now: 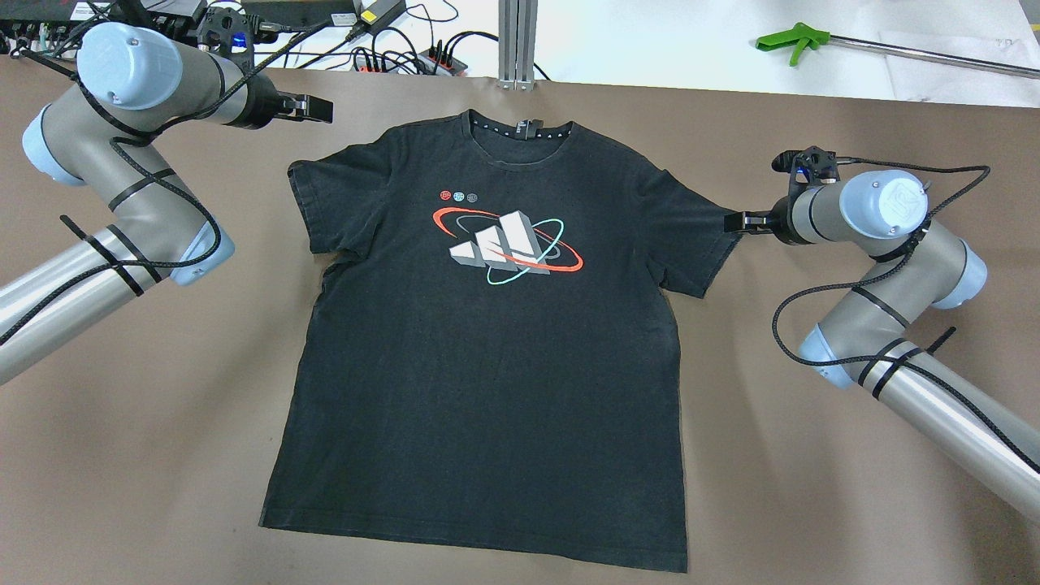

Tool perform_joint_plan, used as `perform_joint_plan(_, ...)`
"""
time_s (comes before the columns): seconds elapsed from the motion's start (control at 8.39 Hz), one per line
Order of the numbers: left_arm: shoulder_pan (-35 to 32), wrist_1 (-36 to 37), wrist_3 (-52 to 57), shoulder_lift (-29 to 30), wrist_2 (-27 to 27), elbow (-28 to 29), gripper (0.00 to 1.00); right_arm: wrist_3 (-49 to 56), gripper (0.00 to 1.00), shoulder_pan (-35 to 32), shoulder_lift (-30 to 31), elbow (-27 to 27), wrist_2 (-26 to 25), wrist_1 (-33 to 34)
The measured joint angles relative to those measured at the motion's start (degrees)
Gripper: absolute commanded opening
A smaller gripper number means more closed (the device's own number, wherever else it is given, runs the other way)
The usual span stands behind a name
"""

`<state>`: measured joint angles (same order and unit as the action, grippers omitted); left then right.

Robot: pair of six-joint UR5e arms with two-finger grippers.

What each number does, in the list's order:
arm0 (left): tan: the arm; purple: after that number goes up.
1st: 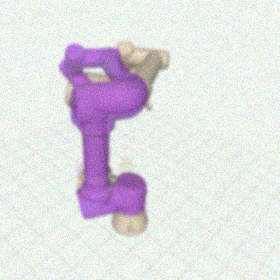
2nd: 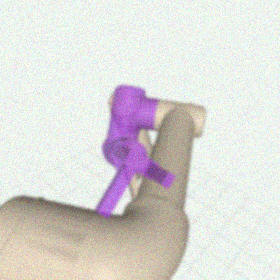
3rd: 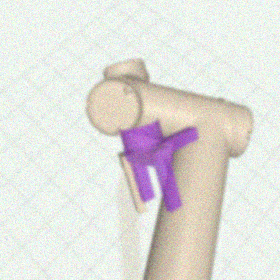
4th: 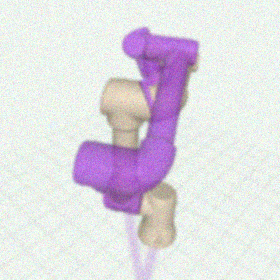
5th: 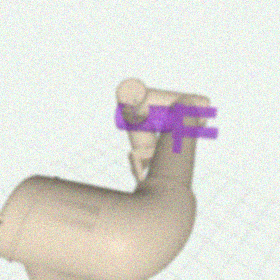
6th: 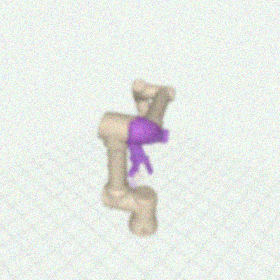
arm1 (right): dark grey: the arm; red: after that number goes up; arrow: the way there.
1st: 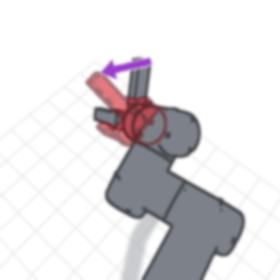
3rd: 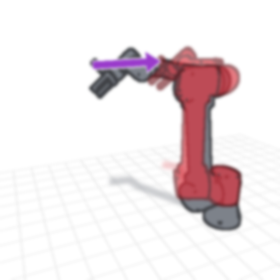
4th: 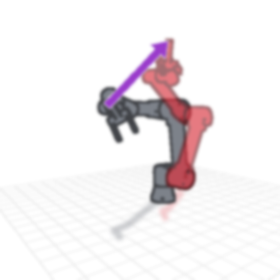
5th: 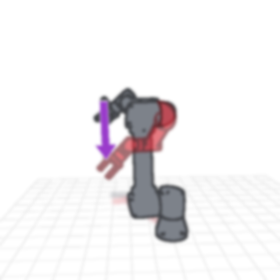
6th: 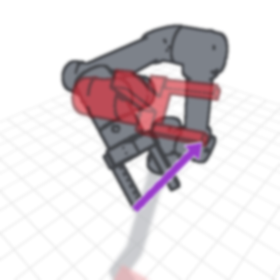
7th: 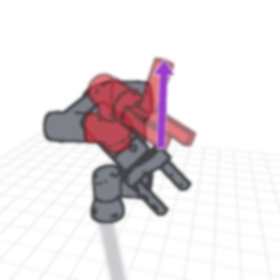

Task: Fold clothes

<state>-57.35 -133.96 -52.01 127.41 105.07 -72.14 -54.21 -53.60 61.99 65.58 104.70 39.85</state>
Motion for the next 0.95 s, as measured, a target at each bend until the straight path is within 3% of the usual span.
perform_joint_plan(0.12,-0.01,-0.04,0.01,-0.04,0.03,-0.13,0.95,-0.31,0.62,0.13,-0.74,-1.01,-0.34,-0.49)
perform_joint_plan(0.24,-0.03,-0.06,0.14,-0.13,0.04,-0.16,0.95,-0.98,0.50,0.20,-1.13,-1.53,-0.59,-0.80)
perform_joint_plan(0.36,-0.07,-0.10,0.27,-0.21,0.05,-0.23,0.95,-1.46,0.47,0.26,-1.31,-1.86,-0.76,-0.93)
perform_joint_plan(0.48,-0.09,-0.13,0.28,-0.19,0.05,-0.34,0.95,-1.70,0.36,0.29,-1.40,-2.01,-0.84,-0.97)
perform_joint_plan(0.72,-0.12,-0.12,0.26,-0.14,0.05,-0.43,0.95,-1.84,0.00,0.33,-1.68,-2.00,-0.89,-1.00)
perform_joint_plan(0.95,-0.13,0.01,0.25,-0.25,0.14,-1.30,0.95,-1.90,0.00,0.25,-2.36,-1.56,-0.83,-0.99)
